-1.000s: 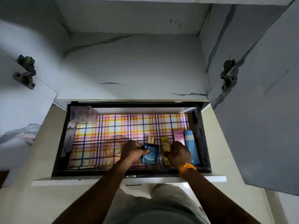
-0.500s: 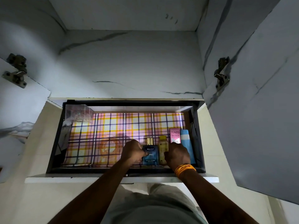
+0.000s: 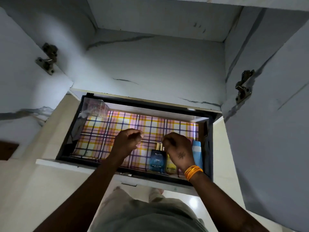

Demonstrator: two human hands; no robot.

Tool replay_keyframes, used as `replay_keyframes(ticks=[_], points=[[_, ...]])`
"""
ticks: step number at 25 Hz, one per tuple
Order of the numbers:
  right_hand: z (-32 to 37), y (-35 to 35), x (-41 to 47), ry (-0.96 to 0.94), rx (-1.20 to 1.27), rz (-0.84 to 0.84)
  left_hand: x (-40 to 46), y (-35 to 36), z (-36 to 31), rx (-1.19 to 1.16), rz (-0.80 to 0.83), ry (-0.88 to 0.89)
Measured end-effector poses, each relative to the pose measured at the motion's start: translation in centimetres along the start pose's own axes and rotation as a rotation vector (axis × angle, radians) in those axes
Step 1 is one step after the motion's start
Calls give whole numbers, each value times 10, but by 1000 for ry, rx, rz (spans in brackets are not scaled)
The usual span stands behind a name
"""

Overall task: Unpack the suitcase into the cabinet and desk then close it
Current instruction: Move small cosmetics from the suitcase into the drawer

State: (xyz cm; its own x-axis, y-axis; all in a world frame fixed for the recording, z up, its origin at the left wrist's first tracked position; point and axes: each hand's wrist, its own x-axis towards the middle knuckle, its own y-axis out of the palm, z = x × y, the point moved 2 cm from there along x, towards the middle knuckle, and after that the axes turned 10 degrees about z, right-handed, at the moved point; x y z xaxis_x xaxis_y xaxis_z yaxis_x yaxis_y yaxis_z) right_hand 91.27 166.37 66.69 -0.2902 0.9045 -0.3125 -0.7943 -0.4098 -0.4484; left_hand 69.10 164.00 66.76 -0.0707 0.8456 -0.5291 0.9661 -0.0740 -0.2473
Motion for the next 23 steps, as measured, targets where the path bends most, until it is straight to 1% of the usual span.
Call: replay_keyframes(ticks=[3, 6, 9, 12, 15, 20, 23], points=[[49, 20, 17, -73, 227, 114, -36, -38, -11, -214, -190, 94], [103, 54, 19, -188, 372, 253, -84, -78, -8, -360, -349, 163], [158, 98, 10, -217, 487, 369, -131, -116, 2, -485, -480, 238], [206, 162, -17, -231, 480, 491, -190, -156, 26, -616, -673, 306], [248, 231, -66, -263, 464, 658, -268, -191, 68, -710, -879, 343], [297, 347, -175, -337, 413, 900, -412, -229, 153, -758, -1155, 368], [320, 421, -252, -399, 366, 1040, -503, -244, 207, -764, -1312, 347]])
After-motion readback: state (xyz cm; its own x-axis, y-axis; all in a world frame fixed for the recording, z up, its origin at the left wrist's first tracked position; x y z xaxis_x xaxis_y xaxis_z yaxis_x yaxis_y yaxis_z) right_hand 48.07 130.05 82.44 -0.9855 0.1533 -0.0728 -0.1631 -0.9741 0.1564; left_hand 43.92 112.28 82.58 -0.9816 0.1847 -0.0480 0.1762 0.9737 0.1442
